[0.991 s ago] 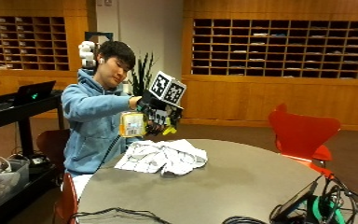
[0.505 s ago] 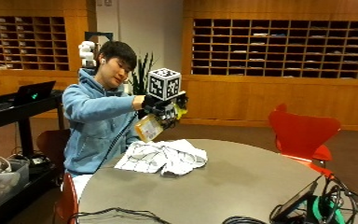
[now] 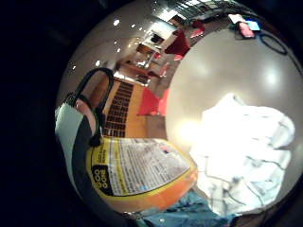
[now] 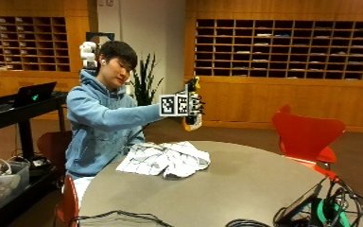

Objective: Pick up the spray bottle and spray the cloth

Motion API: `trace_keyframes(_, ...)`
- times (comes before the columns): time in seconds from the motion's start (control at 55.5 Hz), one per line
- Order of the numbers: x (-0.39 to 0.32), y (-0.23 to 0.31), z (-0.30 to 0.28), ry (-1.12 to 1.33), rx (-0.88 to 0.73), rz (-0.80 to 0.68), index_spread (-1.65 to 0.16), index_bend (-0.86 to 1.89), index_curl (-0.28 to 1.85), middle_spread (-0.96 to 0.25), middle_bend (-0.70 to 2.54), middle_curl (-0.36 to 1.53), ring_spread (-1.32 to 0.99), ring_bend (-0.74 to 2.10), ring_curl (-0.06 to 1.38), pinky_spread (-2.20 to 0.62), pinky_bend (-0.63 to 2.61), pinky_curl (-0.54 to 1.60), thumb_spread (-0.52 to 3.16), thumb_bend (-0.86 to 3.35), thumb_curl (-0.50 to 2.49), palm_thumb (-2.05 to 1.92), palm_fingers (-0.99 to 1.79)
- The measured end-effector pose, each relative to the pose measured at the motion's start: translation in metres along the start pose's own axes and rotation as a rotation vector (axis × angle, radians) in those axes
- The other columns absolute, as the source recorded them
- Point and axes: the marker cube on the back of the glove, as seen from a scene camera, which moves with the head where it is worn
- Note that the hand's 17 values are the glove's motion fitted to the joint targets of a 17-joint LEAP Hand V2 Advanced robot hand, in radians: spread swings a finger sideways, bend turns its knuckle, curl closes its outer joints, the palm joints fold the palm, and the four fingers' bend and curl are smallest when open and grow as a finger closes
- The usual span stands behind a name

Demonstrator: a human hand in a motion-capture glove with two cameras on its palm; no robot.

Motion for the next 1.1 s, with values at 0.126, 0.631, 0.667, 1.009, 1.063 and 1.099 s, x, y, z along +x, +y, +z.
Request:
trace_keyframes(0.126,0.027,-0.006,0.041,-0.01,0.089,-0.025,-0.18,0.42,0.5,-0.12,0.59,0.47,-0.22,0.5,0.42,-0.29,0.37,0.4,0.09,-0.04,0.74,0.94,1.4)
trace_keyframes(0.631,0.113,-0.029,0.115,0.142,0.338,0.025,-0.17,0.41,0.5,-0.11,0.59,0.47,-0.2,0.48,0.43,-0.27,0.36,0.41,0.11,-0.03,0.75,0.95,1.36)
trace_keyframes(0.667,0.116,-0.031,0.117,0.158,0.318,0.02,-0.17,0.41,0.51,-0.11,0.59,0.47,-0.2,0.48,0.43,-0.27,0.36,0.41,0.12,-0.04,0.75,0.95,1.36)
trace_keyframes(1.009,0.117,-0.019,0.116,0.209,0.08,0.031,-0.24,0.06,0.4,-0.14,0.32,0.4,-0.18,0.48,0.43,-0.19,0.47,0.44,0.54,-0.04,0.7,0.89,0.9)
trace_keyframes(1.063,0.116,-0.015,0.112,0.198,0.054,0.03,-0.23,0.03,0.38,-0.13,0.26,0.39,-0.16,0.49,0.45,-0.14,0.51,0.46,0.63,-0.05,0.67,0.86,0.72)
trace_keyframes(1.099,0.115,-0.011,0.109,0.196,0.045,0.024,-0.23,0.02,0.35,-0.11,0.24,0.39,-0.14,0.47,0.44,-0.11,0.5,0.45,0.68,-0.05,0.66,0.84,0.61)
